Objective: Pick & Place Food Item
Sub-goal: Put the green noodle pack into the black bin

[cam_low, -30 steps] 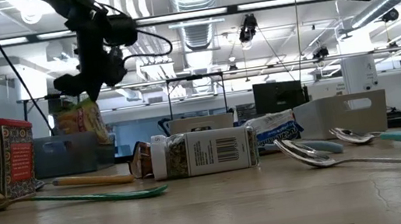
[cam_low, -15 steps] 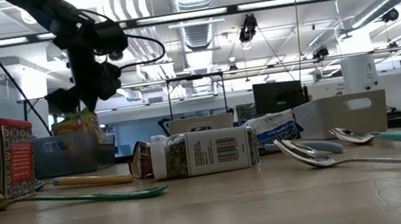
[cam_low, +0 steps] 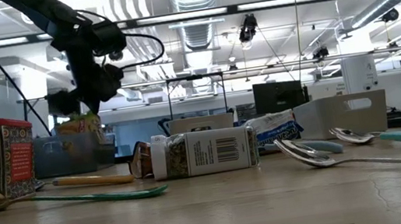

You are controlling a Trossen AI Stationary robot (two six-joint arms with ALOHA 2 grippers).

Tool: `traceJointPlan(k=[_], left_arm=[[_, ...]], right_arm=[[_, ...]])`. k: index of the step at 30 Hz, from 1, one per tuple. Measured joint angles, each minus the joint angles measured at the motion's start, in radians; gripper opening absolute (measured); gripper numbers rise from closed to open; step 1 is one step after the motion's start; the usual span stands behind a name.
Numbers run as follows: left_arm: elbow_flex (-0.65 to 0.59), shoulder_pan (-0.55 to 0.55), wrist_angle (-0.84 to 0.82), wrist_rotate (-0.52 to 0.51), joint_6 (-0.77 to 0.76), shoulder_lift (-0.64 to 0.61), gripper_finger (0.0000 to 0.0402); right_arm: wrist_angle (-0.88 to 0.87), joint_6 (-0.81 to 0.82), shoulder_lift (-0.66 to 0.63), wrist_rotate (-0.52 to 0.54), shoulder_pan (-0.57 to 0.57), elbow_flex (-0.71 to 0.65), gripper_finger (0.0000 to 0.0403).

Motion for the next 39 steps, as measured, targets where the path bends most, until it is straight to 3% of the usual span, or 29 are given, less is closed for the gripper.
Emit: traceJointPlan(k=[5,19,31,39], left_arm=[[0.000,0.000,0.004,0.055,-0.001,0.000,0.0000],[-0.020,0.000,0.008,0.081,-0.022,0.000,0.0000],[-0.065,0.002,0.064,0.037,-0.103,0.000,0.0001],[-0.064,0.003,0.121,0.031,-0.185,0.000,0.0064]], right_arm=[[0.000,0.004,0.000,0.000,0.000,0.000,0.0219],[0.000,0.015,0.000,0.001,0.000,0.000,0.0219],[0.000,0.013,0.000,0.001,0.000,0.000,0.0219],[0.000,0.016,0.000,0.000,0.000,0.000,0.0219]])
